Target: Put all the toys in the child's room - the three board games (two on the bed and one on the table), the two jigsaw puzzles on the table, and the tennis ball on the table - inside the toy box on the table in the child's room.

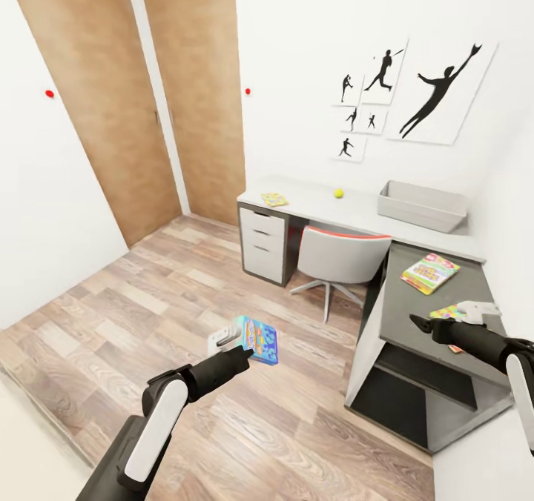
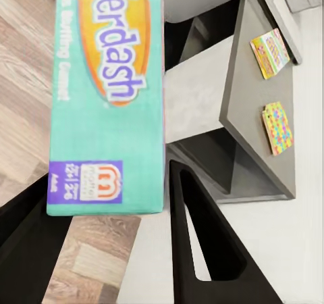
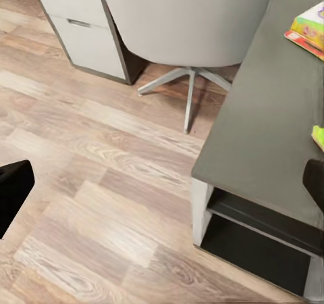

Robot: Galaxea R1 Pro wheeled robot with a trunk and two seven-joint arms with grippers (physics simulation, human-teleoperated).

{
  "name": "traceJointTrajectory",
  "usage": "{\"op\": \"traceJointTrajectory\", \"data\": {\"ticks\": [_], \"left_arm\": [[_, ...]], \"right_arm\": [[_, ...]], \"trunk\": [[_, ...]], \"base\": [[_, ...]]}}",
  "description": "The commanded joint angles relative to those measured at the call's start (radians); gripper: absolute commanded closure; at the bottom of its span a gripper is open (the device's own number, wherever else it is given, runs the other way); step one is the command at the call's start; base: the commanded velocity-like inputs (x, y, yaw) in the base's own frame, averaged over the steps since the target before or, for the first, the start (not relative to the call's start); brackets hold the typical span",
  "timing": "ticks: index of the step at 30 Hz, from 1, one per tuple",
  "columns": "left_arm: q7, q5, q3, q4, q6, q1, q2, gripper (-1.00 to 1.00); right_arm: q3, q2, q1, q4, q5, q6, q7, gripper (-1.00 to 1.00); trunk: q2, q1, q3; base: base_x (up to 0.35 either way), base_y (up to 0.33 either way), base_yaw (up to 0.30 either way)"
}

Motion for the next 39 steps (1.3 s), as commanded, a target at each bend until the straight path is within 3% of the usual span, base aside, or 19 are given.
{"op": "traceJointTrajectory", "data": {"ticks": [1,31,39], "left_arm": [[0.007,0.012,0.000,-0.001,0.004,-0.001,0.000,1.00],[0.007,0.013,0.000,-0.001,0.004,-0.001,0.000,1.00],[0.007,0.013,0.000,-0.001,0.004,-0.001,0.000,1.00]], "right_arm": [[-0.001,0.000,-0.001,-0.001,-0.006,0.007,0.000,-1.00],[0.000,0.000,-0.001,-0.001,-0.006,0.007,0.000,-1.00],[-0.001,-0.001,-0.001,-0.001,-0.006,0.007,0.000,-1.00]], "trunk": [[-0.002,0.001,-0.002],[-0.002,0.001,0.006],[-0.002,0.001,0.008]], "base": [[0.000,0.000,-0.278],[0.000,0.000,-0.277],[0.000,0.000,-0.123]]}}
